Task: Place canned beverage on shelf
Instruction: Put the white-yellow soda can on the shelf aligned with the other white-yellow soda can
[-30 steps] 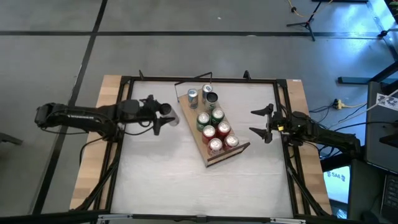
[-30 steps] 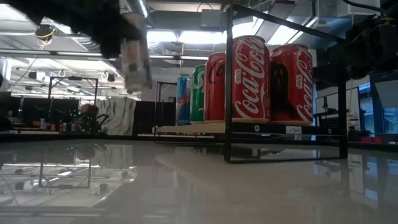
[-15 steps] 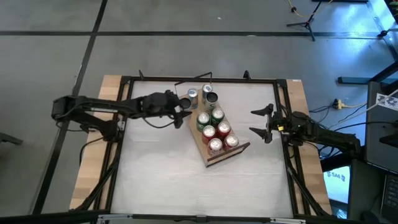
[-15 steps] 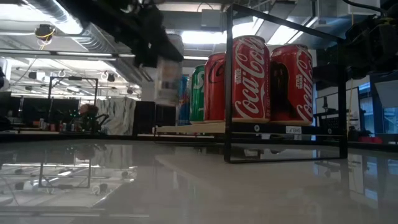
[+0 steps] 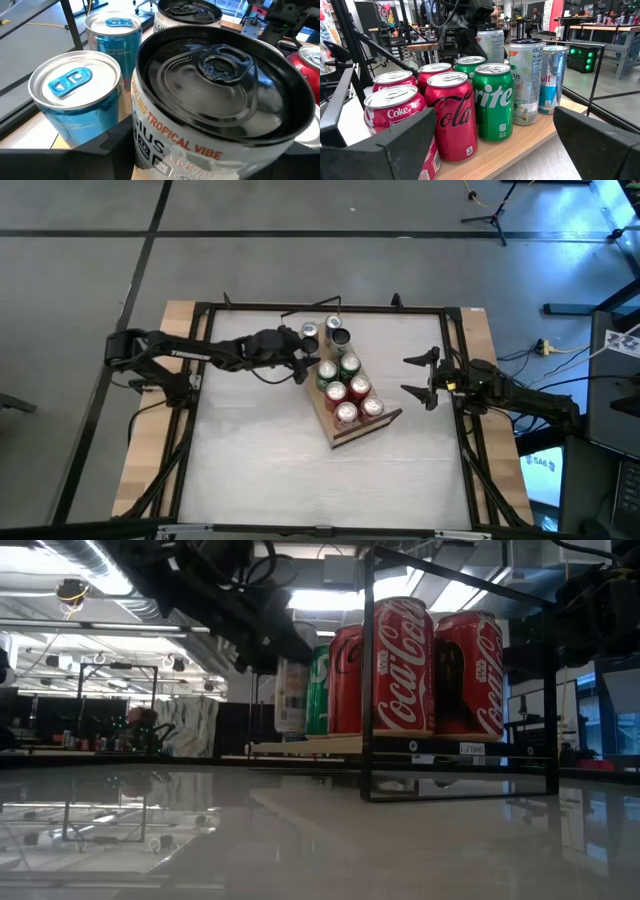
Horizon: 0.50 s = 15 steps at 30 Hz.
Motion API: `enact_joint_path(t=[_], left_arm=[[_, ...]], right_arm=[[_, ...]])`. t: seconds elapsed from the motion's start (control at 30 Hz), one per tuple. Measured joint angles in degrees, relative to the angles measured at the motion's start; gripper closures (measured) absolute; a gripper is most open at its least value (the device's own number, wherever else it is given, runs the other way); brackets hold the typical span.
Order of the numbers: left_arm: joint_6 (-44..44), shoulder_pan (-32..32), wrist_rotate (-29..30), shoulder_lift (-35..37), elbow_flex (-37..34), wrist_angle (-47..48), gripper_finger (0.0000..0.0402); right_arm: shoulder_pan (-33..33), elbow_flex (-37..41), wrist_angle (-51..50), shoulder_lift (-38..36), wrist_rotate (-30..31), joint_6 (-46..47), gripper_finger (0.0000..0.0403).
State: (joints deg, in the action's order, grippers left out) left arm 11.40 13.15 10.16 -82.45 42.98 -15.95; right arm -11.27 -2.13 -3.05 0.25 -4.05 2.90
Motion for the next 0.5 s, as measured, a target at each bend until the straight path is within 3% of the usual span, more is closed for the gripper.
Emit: enact_joint_path(t=[0.5], left_arm=[[0.1,0.1,1.4,-6.2,0.1,-6.6,0.0159]], right_arm=[[0.0,0.0,0.0,0.0,0.0,0.0,0.0004]])
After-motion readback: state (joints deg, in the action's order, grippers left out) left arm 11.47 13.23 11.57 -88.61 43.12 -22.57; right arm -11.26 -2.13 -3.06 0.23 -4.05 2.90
